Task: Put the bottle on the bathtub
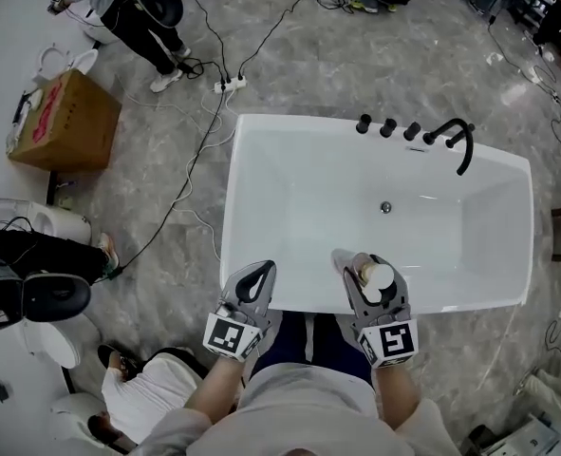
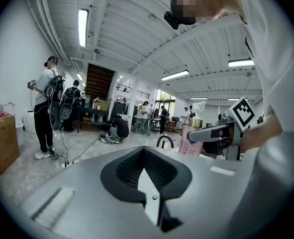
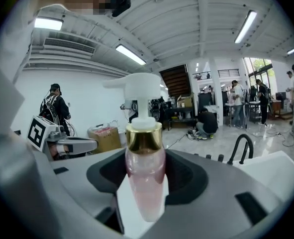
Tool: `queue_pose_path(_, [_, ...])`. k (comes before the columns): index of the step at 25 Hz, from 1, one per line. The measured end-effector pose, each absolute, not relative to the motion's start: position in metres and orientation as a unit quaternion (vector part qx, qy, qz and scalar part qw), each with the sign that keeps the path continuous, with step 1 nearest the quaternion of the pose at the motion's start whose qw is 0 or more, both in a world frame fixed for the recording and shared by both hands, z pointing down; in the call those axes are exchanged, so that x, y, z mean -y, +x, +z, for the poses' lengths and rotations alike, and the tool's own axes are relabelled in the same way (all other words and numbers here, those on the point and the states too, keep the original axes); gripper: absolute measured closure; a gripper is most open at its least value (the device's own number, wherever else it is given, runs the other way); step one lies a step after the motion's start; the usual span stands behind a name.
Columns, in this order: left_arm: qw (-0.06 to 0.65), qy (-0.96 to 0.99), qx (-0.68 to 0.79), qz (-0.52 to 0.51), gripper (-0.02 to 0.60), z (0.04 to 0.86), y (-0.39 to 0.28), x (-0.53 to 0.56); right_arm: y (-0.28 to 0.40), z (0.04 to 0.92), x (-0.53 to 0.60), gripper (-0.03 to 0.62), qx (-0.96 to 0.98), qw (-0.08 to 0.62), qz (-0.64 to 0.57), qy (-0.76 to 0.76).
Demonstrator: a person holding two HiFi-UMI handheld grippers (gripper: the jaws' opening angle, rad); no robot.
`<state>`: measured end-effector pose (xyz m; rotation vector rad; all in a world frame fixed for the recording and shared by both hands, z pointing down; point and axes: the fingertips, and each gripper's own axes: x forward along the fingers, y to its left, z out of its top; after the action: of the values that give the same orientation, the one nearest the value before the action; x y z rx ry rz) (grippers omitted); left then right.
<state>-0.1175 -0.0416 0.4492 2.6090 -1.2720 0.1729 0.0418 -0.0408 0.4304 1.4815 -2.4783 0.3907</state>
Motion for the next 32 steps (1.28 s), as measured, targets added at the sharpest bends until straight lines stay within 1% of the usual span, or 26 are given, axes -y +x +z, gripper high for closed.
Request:
queue_pose_path(6, [0.161,0.875,0.451,0.069,0.586,0.505,-0.120,0.050,0.043,0.493,0.058,0.378,0.838,0.143,0.151,0.504])
queue_pose_path(12, [0.188,0.872,0.443,0.091,0.586,0.564,-0.123,0.045,0.036,0.558,0.065,0.378,0.840,0.177,0.168,0.485])
queue_pose_path(18, [0.213,0.864,0.442,0.113,0.586,0.626,-0.124,0.044,0.031,0.611,0.065,0.378,0.833,0.184,0.187,0.488])
queue_pose_path(27, [0.223,0.861,0.442,0.114,0.586,0.679,-0.115,0.047,0.040,0.665,0.072,0.378,0.823,0.184,0.201,0.498])
queue_pose_path(32, [0.225,0.863,0.438,0.117,0.586,0.683,-0.112,0.048,0.043,0.672,0.077,0.378,0.821,0.184,0.205,0.501])
